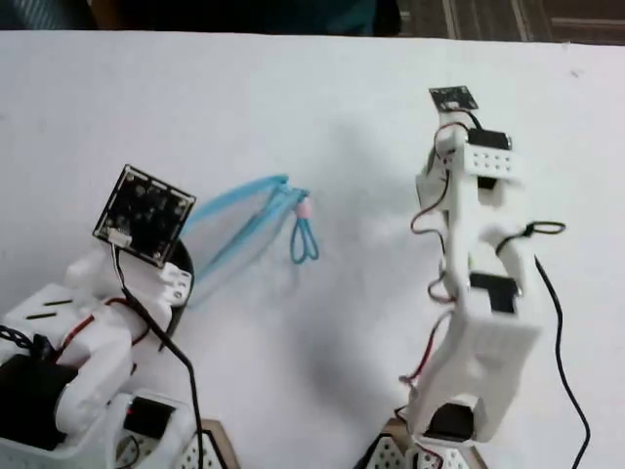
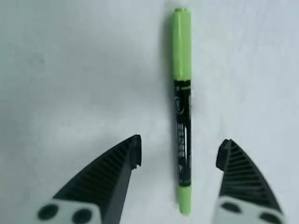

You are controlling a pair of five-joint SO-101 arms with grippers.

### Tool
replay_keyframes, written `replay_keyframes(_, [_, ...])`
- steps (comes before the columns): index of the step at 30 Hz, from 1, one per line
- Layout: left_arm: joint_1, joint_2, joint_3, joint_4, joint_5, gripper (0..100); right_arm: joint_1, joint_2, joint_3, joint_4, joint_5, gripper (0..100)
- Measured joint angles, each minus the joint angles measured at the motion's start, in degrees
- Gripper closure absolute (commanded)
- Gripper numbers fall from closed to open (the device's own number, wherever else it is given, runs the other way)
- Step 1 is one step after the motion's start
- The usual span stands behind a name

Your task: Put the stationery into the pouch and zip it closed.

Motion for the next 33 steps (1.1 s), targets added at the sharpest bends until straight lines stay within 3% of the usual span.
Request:
replay_keyframes(9, [0.0, 0.0, 0.0, 0.0, 0.0, 98, -0.1, 23.0, -27.2, 8.4, 1.2, 75.1])
replay_keyframes(15, [0.0, 0.0, 0.0, 0.0, 0.0, 98, 0.5, 32.1, -43.2, 17.1, 1.1, 98.7])
replay_keyframes(18, [0.0, 0.0, 0.0, 0.0, 0.0, 98, 0.9, 35.2, -49.7, 20.2, 1.2, 94.6])
replay_keyframes(24, [0.0, 0.0, 0.0, 0.0, 0.0, 98, 0.6, 37.9, -59.7, 27.5, 1.4, 98.0])
replay_keyframes(33, [0.0, 0.0, 0.0, 0.0, 0.0, 98, 0.4, 36.0, -66.7, 28.4, 0.5, 98.2])
